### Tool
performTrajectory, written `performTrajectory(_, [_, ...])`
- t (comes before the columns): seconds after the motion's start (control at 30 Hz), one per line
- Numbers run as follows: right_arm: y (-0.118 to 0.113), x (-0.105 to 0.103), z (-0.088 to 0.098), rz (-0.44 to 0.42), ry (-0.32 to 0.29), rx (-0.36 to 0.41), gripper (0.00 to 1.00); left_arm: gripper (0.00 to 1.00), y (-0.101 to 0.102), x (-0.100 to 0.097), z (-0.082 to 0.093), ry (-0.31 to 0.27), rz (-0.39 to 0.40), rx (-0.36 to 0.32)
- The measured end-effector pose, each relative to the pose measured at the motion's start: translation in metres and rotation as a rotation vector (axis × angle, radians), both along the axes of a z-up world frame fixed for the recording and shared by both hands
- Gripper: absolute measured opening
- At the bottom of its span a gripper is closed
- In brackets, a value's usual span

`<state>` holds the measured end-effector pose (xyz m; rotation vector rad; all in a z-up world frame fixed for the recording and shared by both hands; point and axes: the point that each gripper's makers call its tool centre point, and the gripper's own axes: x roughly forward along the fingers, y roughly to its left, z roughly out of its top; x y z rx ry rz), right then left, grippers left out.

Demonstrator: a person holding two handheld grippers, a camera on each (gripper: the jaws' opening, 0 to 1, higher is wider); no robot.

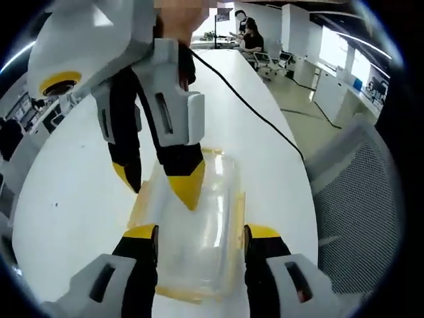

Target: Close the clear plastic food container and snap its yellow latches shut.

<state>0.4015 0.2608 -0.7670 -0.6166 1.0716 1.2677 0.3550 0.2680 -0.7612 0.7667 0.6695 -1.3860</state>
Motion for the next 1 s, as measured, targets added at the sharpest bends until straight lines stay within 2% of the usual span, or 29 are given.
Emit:
performTrajectory(0.07, [0.002,-0.002,0.003,0.004,0.002,0.012,0.43,0.56,0.000,-0.003,-0.001,-0.006,-0.012,0.017])
performTrajectory(0.23, [0.002,-0.005,-0.002,0.075,-0.028,-0.008,0.45,0.59,0.000,-0.006,-0.004,-0.041,-0.019,0.061])
performTrajectory(0.3, [0.002,-0.011,-0.004,0.124,-0.001,-0.015,0.50,0.60,-0.001,-0.006,-0.005,-0.051,-0.015,0.074])
performTrajectory(0.5, [0.007,-0.002,-0.008,0.124,0.086,-0.054,0.49,0.59,-0.003,-0.005,-0.007,-0.081,0.029,0.096])
performTrajectory(0.6, [0.009,-0.001,-0.008,0.126,0.106,-0.073,0.46,0.60,-0.004,-0.005,-0.008,-0.104,0.046,0.111])
performTrajectory(0.67, [0.009,-0.002,-0.008,0.136,0.106,-0.081,0.46,0.59,-0.005,-0.005,-0.008,-0.109,0.057,0.119])
performTrajectory(0.73, [0.008,-0.005,-0.009,0.143,0.112,-0.091,0.46,0.55,-0.005,-0.001,-0.006,-0.119,0.091,0.116])
performTrajectory(0.8, [0.007,-0.005,-0.008,0.149,0.104,-0.091,0.46,0.55,-0.006,-0.002,-0.007,-0.125,0.081,0.128])
performTrajectory(0.83, [0.007,-0.005,-0.009,0.149,0.101,-0.090,0.46,0.55,-0.006,-0.002,-0.008,-0.140,0.073,0.133])
performTrajectory(0.87, [0.007,-0.004,-0.009,0.152,0.097,-0.086,0.45,0.55,-0.004,-0.001,-0.010,-0.179,0.044,0.156])
performTrajectory(1.0, [0.007,-0.005,-0.008,0.140,0.093,-0.070,0.44,0.55,-0.005,-0.003,-0.012,-0.194,0.058,0.165])
